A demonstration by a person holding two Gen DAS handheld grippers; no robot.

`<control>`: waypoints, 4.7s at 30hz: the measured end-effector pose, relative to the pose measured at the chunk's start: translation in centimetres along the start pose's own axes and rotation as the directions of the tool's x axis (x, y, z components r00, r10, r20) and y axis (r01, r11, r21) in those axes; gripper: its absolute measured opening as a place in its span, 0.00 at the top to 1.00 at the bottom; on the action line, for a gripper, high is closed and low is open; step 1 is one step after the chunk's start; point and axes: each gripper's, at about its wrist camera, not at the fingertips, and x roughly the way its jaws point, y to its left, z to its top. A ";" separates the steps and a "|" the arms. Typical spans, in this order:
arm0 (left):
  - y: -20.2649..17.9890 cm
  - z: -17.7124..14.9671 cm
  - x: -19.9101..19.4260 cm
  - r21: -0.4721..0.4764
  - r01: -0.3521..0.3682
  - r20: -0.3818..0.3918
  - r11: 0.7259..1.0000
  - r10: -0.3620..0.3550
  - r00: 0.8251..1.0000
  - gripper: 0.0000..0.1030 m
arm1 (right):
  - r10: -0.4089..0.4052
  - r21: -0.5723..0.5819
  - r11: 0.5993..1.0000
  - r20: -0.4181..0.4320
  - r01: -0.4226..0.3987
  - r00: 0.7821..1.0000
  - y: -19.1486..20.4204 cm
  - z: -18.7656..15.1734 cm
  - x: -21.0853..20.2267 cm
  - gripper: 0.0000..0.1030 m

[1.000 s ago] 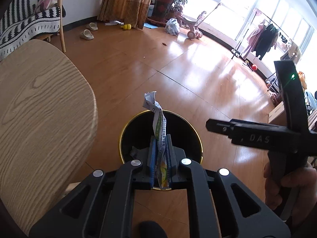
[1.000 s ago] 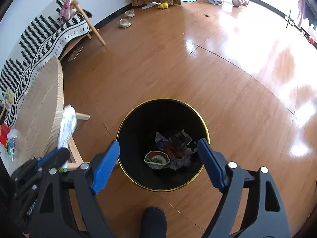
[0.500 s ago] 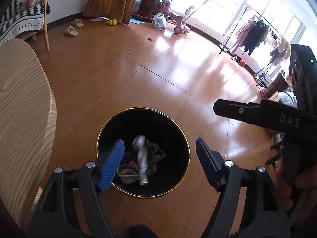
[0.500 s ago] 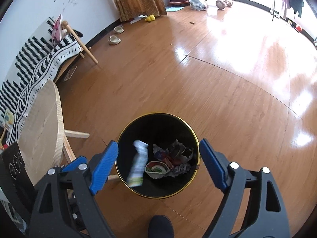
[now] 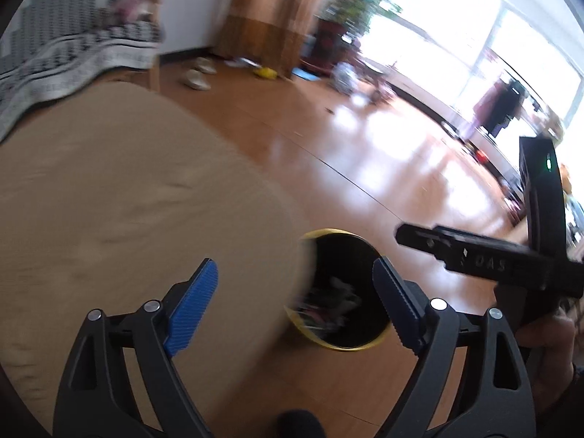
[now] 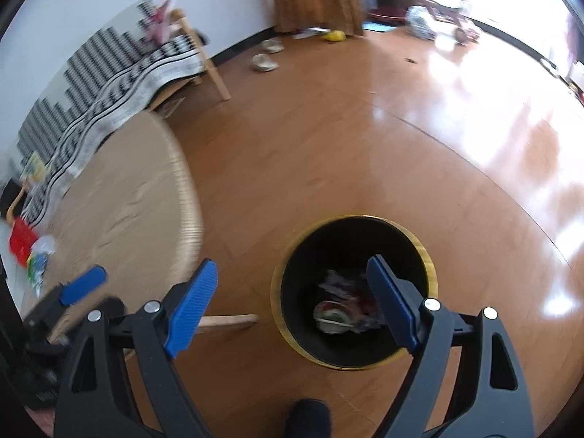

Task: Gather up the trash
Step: 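Open the right tool then the left tool to drop both into the bin, then move both empty tools back over the table, then grasp the crumpled blue-silver foil with the left tool while the right tool grasps the clear plastic bag, then carry the foil and plastic bag over the black bin with both tools, then open the right tool then the left tool to drop both into the bin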

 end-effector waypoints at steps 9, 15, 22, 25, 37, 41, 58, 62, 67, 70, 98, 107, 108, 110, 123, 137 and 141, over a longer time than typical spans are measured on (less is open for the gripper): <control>19.2 -1.0 -11.8 -0.263 -0.315 0.093 0.912 0.349 0.932 0.17 | 0.156 -0.238 0.956 -0.076 -0.170 0.985 18.6 0.4 4.1 0.21; 32.8 -5.5 -18.1 -0.412 -0.489 0.019 0.769 0.544 0.839 0.17 | 0.226 -0.397 0.878 -0.148 -0.267 0.963 29.9 -2.0 6.3 0.21; 41.6 -8.8 -18.9 -0.452 -0.499 -0.053 0.740 0.536 0.843 0.17 | 0.282 -0.516 0.782 -0.207 -0.350 0.937 40.2 -4.0 8.3 0.21; 42.7 -8.7 -17.7 -0.442 -0.489 -0.072 0.753 0.513 0.855 0.18 | 0.288 -0.551 0.752 -0.220 -0.362 0.932 43.2 -4.5 9.3 0.21; 41.2 -8.8 -17.0 -0.372 -0.478 -0.072 0.795 0.489 0.869 0.83 | 0.337 -0.561 0.687 -0.318 -0.462 0.886 53.6 -1.5 15.6 0.21; 39.6 -10.3 -17.7 -0.346 -0.459 -0.091 0.818 0.458 0.885 0.84 | 0.358 -0.543 0.682 -0.336 -0.489 0.871 56.6 -0.4 17.0 0.21; 32.6 -10.7 -21.1 -0.336 -0.410 -0.041 0.848 0.421 0.906 0.84 | 0.322 -0.517 0.752 -0.255 -0.410 0.912 48.6 -1.2 10.5 0.91; 28.3 -9.0 -19.9 -0.297 -0.368 -0.012 0.881 0.382 0.924 0.84 | 0.288 -0.477 0.814 -0.166 -0.332 0.943 40.3 -0.5 5.8 0.91; 21.3 -6.3 -16.8 -0.210 -0.297 0.024 0.931 0.309 0.951 0.84 | 0.203 -0.392 0.897 -0.045 -0.204 0.978 28.1 -0.2 0.8 0.91; 15.9 -4.6 -13.7 -0.139 -0.239 0.031 0.961 0.246 0.969 0.84 | 0.113 -0.305 0.947 0.026 -0.100 0.993 19.3 -0.6 -1.5 0.91; -8.2 -2.6 5.5 0.142 0.034 -0.111 0.989 -0.019 0.994 0.84 | -0.126 0.123 0.981 -0.177 0.149 0.976 -11.9 -4.5 1.3 0.91; -8.1 -2.0 6.3 0.113 0.037 -0.114 0.993 -0.024 0.993 0.84 | -0.112 0.123 0.983 -0.179 0.135 0.977 -11.7 -4.1 1.9 0.91; -8.1 -2.0 6.3 0.112 0.036 -0.113 0.993 -0.023 0.993 0.84 | -0.106 0.125 0.984 -0.181 0.130 0.978 -11.7 -4.0 1.9 0.91; -8.1 -2.0 6.4 0.109 0.037 -0.115 0.993 -0.024 0.993 0.84 | -0.099 0.126 0.984 -0.185 0.124 0.978 -11.8 -3.9 2.1 0.85; -10.1 -2.8 7.6 0.109 0.068 -0.153 0.992 -0.051 0.987 0.84 | -0.107 0.177 0.977 -0.085 0.121 0.991 -12.1 -3.0 -0.4 0.21; -12.5 -3.0 11.8 0.074 0.120 -0.195 0.990 -0.103 0.975 0.40 | -0.085 0.267 0.960 0.008 0.080 0.996 -13.6 -2.3 -3.2 0.21; -12.7 -2.9 11.4 0.085 0.118 -0.184 0.989 -0.100 0.978 0.28 | -0.077 0.251 0.965 0.004 0.074 0.997 -13.0 -2.2 -3.1 0.21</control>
